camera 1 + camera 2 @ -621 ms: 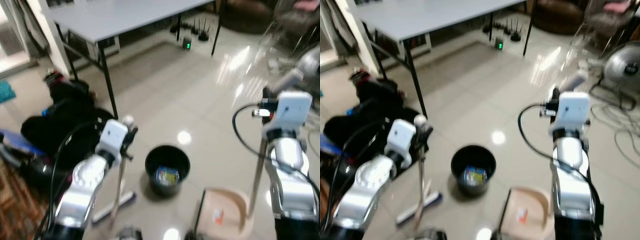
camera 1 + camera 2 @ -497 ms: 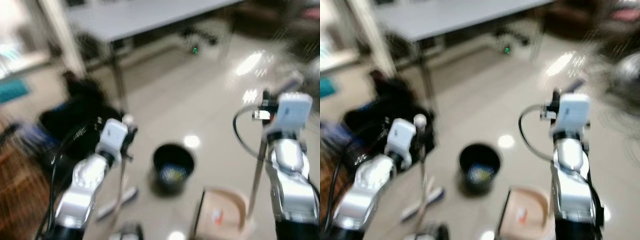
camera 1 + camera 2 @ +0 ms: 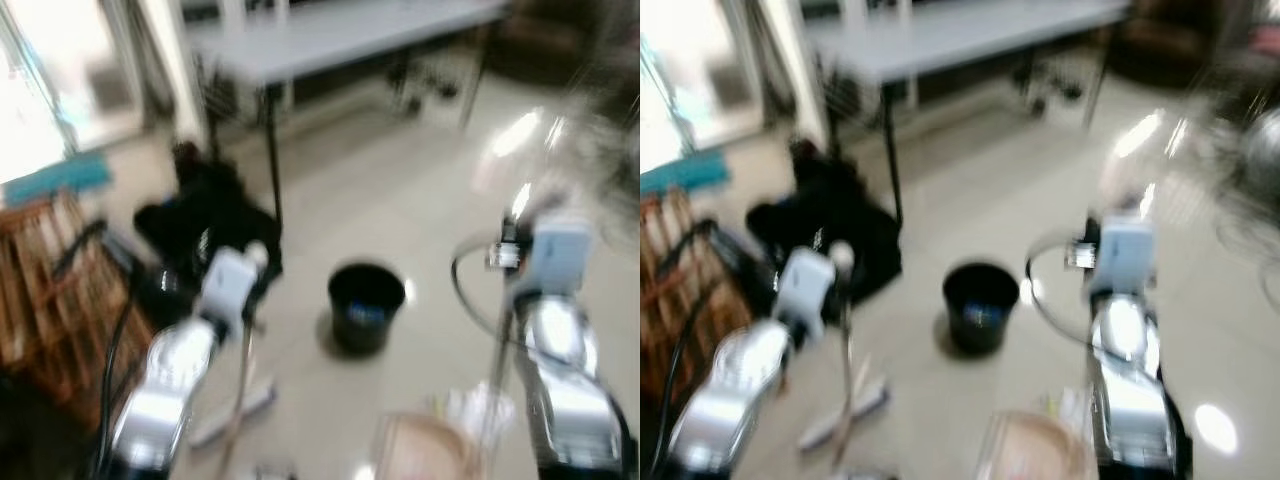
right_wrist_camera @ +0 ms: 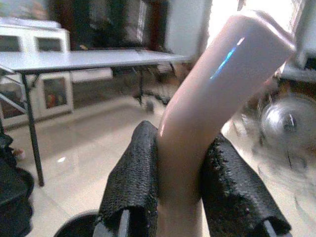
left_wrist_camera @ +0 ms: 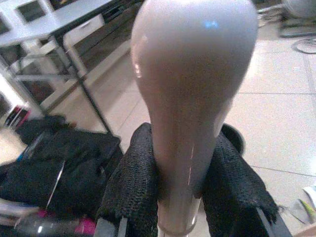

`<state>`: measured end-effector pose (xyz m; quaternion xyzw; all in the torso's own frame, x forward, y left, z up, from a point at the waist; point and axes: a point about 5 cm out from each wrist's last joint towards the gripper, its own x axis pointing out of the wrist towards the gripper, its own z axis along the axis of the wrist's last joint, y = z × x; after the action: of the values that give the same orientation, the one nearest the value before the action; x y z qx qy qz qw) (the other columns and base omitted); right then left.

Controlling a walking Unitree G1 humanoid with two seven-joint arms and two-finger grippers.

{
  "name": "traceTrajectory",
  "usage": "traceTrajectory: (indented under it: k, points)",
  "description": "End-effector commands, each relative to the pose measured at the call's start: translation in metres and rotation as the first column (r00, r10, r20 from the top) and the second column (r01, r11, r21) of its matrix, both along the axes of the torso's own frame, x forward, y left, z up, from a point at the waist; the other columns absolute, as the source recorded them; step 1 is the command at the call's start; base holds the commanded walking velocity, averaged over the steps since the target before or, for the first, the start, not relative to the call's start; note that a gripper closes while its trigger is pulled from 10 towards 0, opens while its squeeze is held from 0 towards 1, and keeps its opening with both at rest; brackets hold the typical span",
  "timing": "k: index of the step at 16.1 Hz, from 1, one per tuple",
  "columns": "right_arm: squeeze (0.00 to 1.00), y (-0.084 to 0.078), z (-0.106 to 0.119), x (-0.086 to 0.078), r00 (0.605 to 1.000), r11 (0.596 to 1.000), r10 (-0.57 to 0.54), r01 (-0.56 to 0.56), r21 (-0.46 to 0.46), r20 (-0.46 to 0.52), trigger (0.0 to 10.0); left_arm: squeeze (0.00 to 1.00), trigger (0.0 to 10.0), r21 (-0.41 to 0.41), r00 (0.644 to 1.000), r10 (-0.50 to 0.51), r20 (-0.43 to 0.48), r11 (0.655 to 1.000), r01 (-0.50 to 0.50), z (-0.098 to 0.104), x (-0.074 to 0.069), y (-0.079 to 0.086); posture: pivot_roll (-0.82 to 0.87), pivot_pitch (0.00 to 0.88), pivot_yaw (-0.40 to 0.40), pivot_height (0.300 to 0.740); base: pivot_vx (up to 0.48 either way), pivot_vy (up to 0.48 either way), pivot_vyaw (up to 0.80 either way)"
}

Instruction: Sweep floor

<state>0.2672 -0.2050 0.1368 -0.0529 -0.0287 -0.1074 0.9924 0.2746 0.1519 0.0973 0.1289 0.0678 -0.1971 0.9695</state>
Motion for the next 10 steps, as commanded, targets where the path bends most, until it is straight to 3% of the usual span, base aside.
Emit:
traceTrajectory:
  k: [1,6,10]
  points:
    - [0.0,0.0035,0.0114,0.0034,0.999,1.0,0.001,-0.001,0.009,0.043,10.0,0.0,10.0,0.002,0.998,-0.003,0.061,1.0,0.003,0.0148,0.0064,-0.0003,-0.01,0.0,0.006,0.74,0.0,0.0,-0.8]
    - [0.0,0.0126,0.0077,0.0006,1.0,0.999,0.008,-0.009,0.054,0.027,10.0,0.0,10.0,0.007,0.996,0.019,0.09,1.0,-0.02,0.0186,0.009,0.002,-0.01,0.0,0.0,0.74,0.0,0.0,-0.8]
    - [0.0,0.0106,0.0087,0.0007,1.0,0.998,-0.003,0.001,0.059,0.029,10.0,0.0,10.0,-0.006,0.994,0.046,0.104,0.999,-0.045,0.0207,0.0107,0.0056,0.0,0.0,-0.002,0.74,0.0,0.0,-0.8]
